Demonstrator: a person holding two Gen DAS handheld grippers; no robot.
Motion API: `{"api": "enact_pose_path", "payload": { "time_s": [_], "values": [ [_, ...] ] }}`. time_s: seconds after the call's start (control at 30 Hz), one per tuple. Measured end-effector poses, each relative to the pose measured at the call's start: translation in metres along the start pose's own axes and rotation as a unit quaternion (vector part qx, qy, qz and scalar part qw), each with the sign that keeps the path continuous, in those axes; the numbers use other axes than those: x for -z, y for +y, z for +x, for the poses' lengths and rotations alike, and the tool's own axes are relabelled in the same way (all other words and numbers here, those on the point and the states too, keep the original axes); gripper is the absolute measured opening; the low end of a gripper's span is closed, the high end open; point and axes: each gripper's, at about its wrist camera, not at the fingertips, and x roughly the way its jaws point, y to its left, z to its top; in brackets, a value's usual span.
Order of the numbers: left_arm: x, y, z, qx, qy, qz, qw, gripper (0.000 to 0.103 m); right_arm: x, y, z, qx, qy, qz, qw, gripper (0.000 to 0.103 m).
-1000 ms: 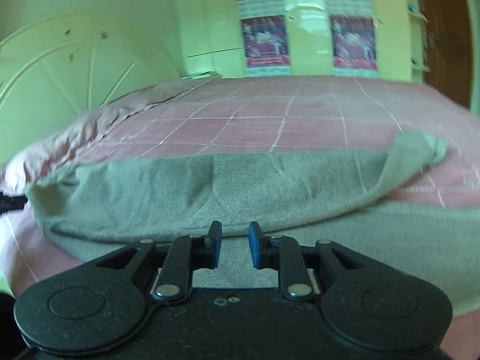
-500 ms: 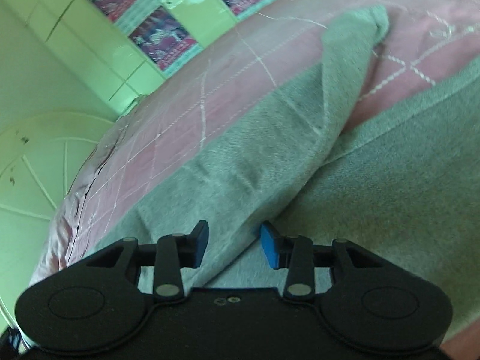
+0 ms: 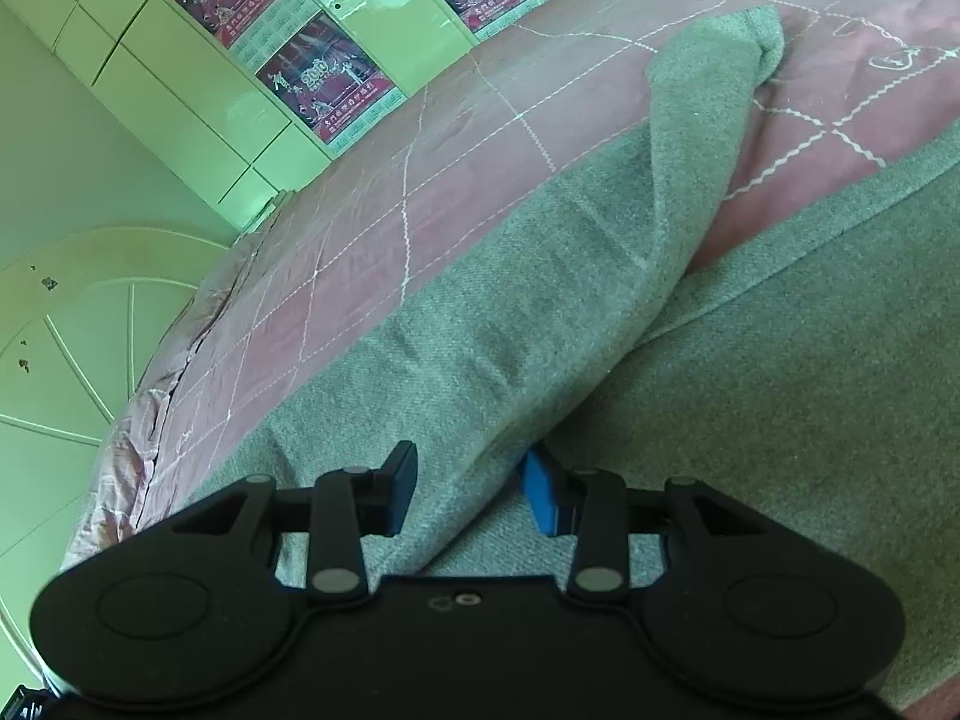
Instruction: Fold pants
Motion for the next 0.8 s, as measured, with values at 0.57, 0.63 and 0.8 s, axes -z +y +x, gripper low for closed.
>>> {"api": "enact_pose_path", "payload": {
  "time_s": [0.57,0.63,0.8],
  "values": [
    [-0.075,-0.014,0.018,0.014,-0.009,0.122,0.9924,0.02,0.016,0.041,-0.081,-0.091,-0.064,-0.122,0.986,0.0],
    [-0.058,0.023,0.04,-0.033,0.049,0.103,0.9929,0.02,0.044,0.018,-0.041,-0.016,0.026,-0.105,0.994,0.0],
    [-0.051,0.031,0.029,-0.012,0.026,0.078,0.9966,0.02,0.05,0.002,-0.037,-0.024,0.022,-0.033,0.999,0.0]
  ]
}}
